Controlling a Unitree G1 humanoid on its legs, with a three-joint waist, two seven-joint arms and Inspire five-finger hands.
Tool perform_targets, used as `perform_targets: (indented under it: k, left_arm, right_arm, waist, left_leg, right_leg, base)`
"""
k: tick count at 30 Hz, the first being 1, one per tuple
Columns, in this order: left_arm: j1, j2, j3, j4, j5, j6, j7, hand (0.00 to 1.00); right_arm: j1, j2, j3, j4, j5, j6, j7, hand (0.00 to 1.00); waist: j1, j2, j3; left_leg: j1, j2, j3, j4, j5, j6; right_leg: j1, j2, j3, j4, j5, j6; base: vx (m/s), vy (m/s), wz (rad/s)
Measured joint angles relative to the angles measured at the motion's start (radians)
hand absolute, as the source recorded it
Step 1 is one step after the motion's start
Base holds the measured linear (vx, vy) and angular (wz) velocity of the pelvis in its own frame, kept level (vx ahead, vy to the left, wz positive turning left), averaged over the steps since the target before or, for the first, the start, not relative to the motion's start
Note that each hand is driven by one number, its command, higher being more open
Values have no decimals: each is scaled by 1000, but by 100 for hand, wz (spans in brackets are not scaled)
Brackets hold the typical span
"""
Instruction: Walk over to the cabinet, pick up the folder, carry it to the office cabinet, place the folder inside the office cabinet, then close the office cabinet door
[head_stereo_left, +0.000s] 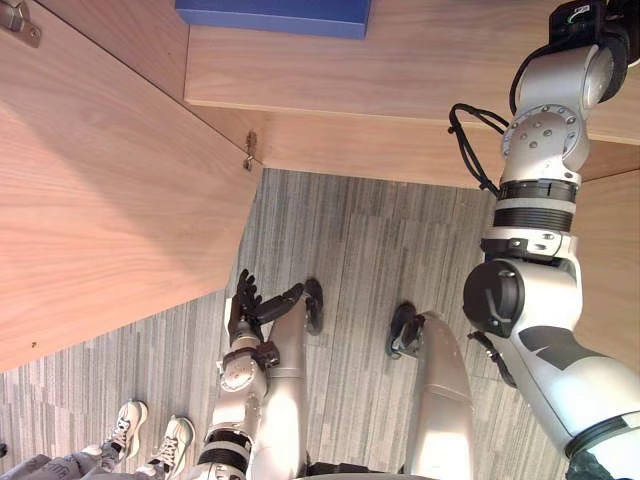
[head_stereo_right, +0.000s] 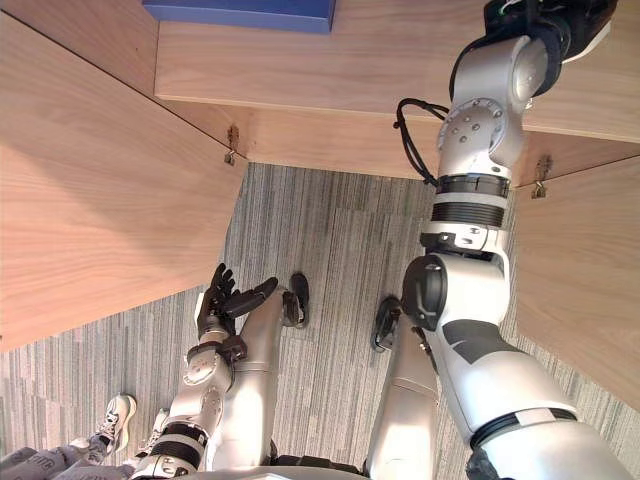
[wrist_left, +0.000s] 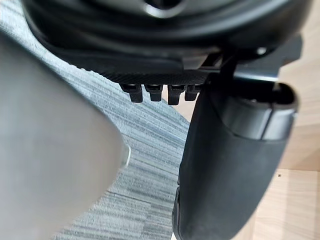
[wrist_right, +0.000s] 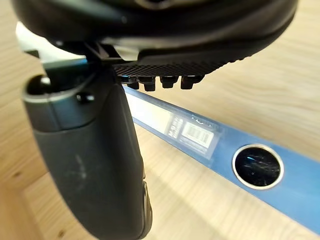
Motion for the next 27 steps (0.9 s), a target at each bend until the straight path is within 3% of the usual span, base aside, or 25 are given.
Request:
perform_targets:
  k: [6,14,20,27]
  left_arm:
    - [0,1,14,7,-1,0,-3,100]
    - [-6,17,41,45,-3,-6,-13,100]
    - [-29,33,48,90,-22,-1,-29,100]
    - [-48,38,82,120,-21,17,-33,100]
  right_arm:
    - [70,-22,24,42,-9,14,103,100]
    - [70,-154,239,229,-43,95,299,100]
    - [97,-183,352,261,-367,169,337,100]
    - [250,-190,421,118,-715,220,397,100]
  waist:
    - [-4,0,0]
    - [-32,-1,-1]
    - [-36,-3,-1]
    - [-50,-13,-3]
  left_leg:
    - [4,19,14,0,0,0]
    - [9,35,25,-9,0,0]
    - [22,47,39,-24,0,0]
    - [39,48,42,-40,0,0]
  right_leg:
    - [-1,12,2,-6,3,-2]
    - [0,26,6,-27,24,-2]
    - [6,37,11,-53,42,0]
    - [21,37,7,-66,43,0]
  base:
    - [-5,-37,-7]
    - [-15,-15,-7]
    - [-9,-17,-9]
    - [5,-25,0]
